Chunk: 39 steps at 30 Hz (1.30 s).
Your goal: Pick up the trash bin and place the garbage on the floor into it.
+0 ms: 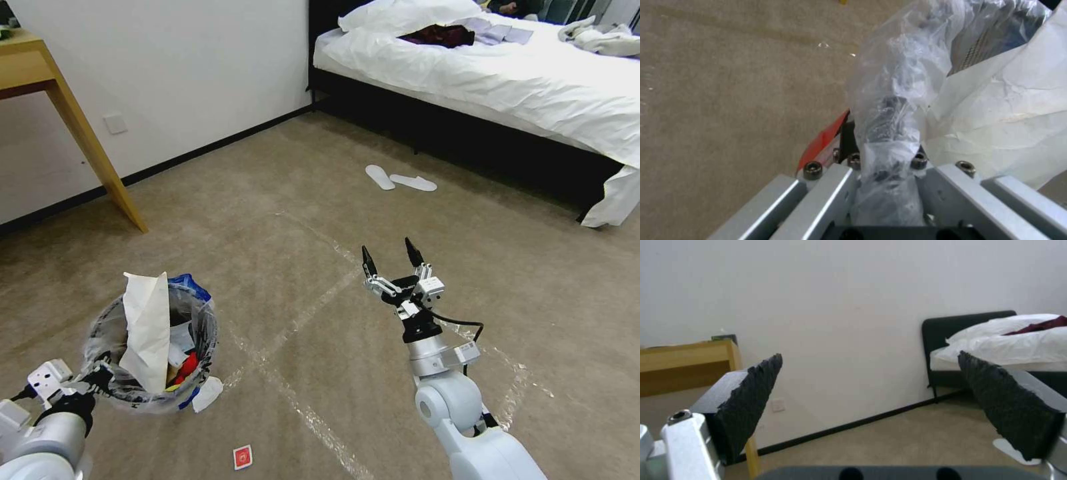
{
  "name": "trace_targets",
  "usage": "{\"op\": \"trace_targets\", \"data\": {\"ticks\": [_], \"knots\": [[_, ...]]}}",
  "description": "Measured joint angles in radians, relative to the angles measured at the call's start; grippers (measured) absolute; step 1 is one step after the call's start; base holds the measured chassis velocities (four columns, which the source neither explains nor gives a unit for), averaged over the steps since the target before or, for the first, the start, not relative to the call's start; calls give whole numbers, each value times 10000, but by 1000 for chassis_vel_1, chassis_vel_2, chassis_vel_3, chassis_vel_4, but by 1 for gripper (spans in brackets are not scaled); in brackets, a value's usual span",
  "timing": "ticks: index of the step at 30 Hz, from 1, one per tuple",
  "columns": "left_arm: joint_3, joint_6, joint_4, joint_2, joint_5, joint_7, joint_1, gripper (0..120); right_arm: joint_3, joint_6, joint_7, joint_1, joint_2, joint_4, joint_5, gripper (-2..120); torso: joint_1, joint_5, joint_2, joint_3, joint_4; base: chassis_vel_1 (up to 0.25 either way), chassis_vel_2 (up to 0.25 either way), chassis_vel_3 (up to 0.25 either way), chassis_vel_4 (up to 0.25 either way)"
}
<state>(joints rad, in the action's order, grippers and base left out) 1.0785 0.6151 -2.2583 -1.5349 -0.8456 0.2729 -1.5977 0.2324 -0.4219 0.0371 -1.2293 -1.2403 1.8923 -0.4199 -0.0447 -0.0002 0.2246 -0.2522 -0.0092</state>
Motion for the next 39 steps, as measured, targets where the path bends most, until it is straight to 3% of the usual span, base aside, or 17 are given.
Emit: {"op": "trace_targets", "data": {"ticks": [39], "knots": [[-20,-28,29,-45,70,-16,-27,1,-181,21,-12,211,58,-128,65,100,-3,1,0,0,0,-91,89,89,-86]]}}
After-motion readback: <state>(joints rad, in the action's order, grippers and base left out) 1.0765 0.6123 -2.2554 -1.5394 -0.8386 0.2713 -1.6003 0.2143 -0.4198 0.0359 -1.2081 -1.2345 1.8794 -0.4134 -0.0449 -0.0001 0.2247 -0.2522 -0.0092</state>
